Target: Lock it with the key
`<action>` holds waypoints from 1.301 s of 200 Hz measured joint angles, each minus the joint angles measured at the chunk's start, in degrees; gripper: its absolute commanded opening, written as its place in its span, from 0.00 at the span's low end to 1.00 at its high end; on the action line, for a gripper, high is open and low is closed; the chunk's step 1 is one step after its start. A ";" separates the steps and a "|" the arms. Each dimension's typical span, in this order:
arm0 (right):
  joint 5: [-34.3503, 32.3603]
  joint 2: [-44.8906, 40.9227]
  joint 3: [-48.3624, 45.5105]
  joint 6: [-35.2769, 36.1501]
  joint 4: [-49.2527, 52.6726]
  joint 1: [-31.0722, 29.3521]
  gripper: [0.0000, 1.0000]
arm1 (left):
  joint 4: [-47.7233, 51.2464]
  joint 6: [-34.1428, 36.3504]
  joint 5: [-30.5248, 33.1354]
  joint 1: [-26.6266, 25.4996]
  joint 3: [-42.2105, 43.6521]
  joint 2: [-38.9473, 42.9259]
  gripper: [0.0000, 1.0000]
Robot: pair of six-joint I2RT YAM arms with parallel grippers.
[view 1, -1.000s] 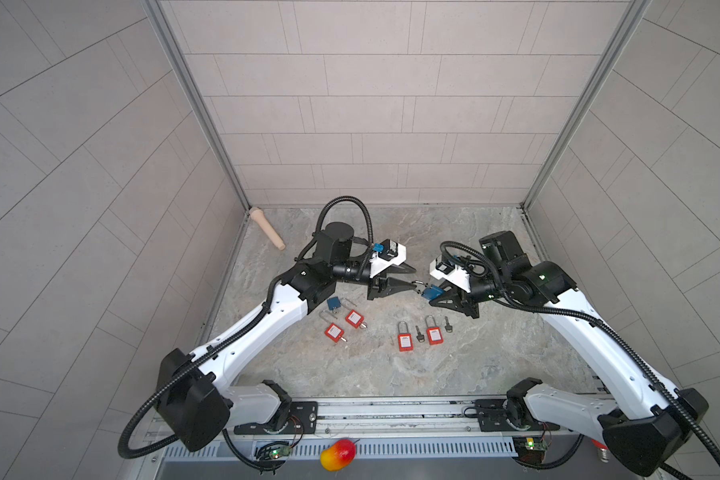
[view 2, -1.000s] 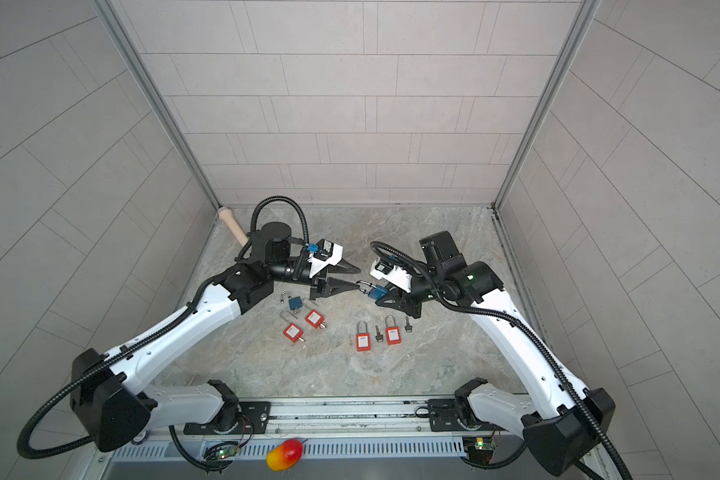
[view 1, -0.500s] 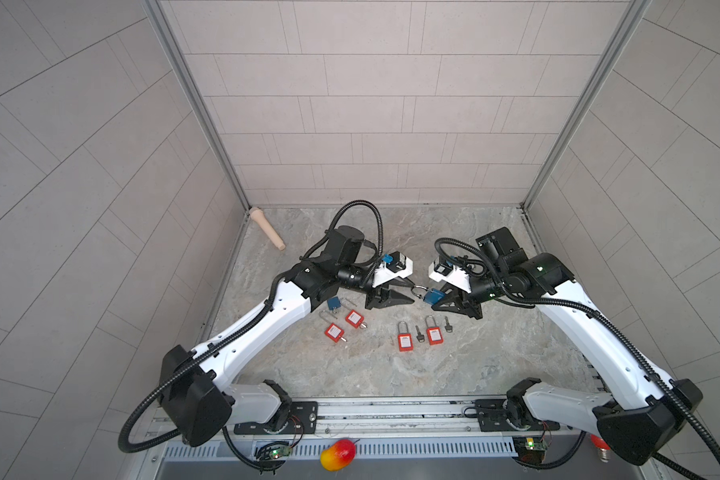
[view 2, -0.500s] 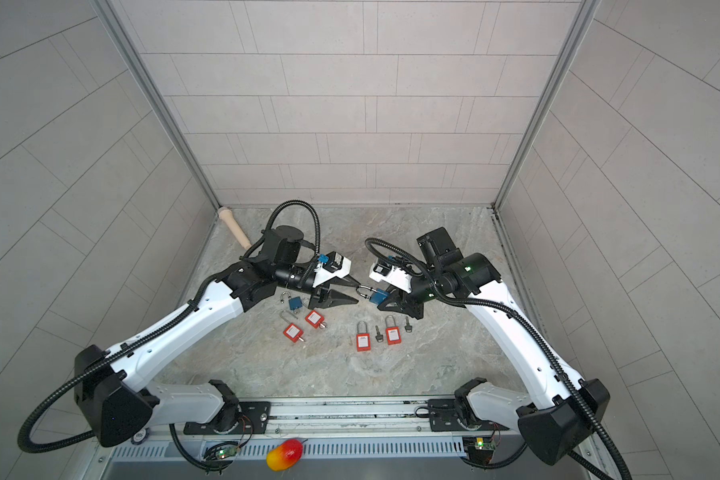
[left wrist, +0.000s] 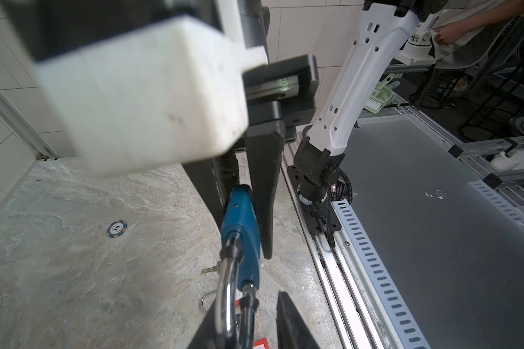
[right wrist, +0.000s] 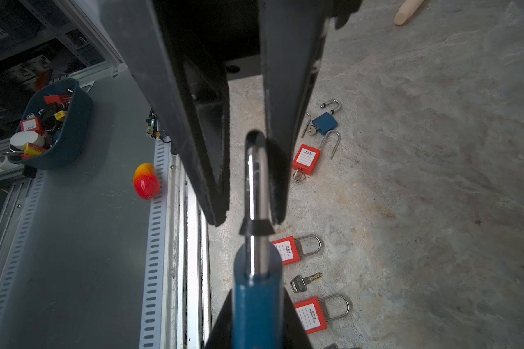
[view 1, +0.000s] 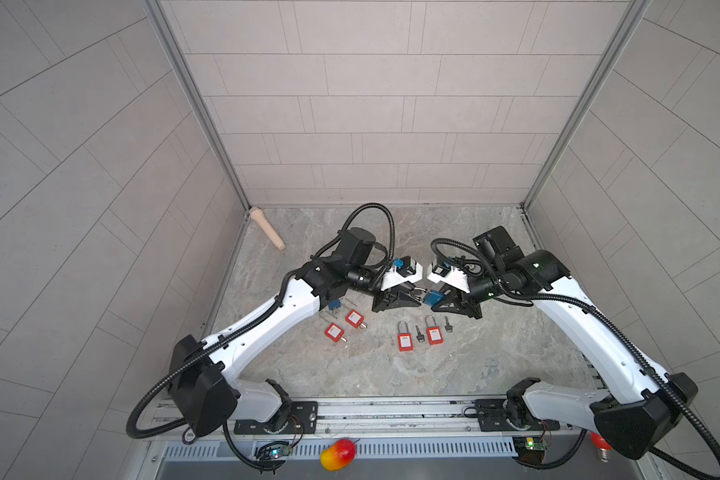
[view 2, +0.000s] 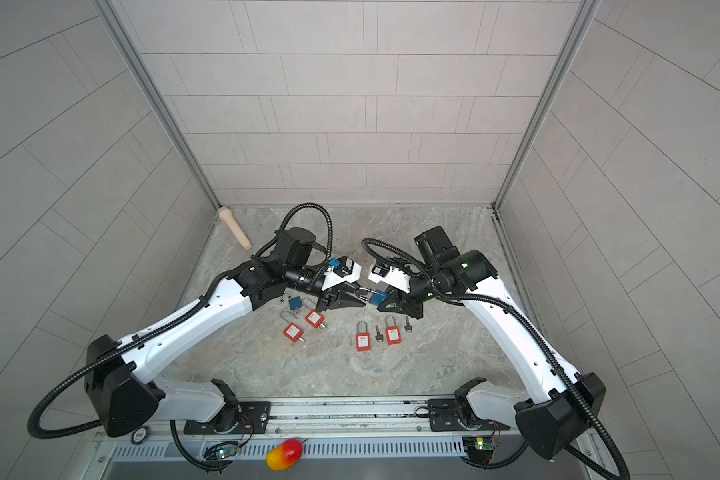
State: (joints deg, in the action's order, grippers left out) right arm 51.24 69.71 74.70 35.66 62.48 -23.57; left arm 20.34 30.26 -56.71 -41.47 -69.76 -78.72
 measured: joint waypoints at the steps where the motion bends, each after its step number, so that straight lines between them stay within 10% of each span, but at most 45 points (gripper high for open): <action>1: 0.00 0.02 0.00 0.00 0.00 -0.02 0.00 | 0.00 -0.04 0.00 -0.02 0.00 -0.02 0.26; 38: 0.07 0.09 0.00 0.66 0.57 -0.37 0.07 | -0.85 -1.01 0.35 -0.20 -0.20 -0.48 0.00; 70: -0.02 -0.11 0.55 0.57 0.04 -0.13 0.41 | -5.51 -5.44 0.24 -0.17 1.05 -0.52 0.00; 107: -0.39 -3.28 0.37 0.61 -3.28 1.55 0.52 | -16.06 -13.70 0.09 0.22 5.29 -0.52 0.00; 260: -0.66 -13.79 -9.60 -10.95 -22.03 4.90 0.34 | -42.53 -31.89 -1.84 0.33 10.49 0.15 0.00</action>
State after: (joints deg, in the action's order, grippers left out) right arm 50.59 55.92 65.10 24.71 40.45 -18.68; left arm -22.20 -1.63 -58.54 -41.15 -59.27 -78.56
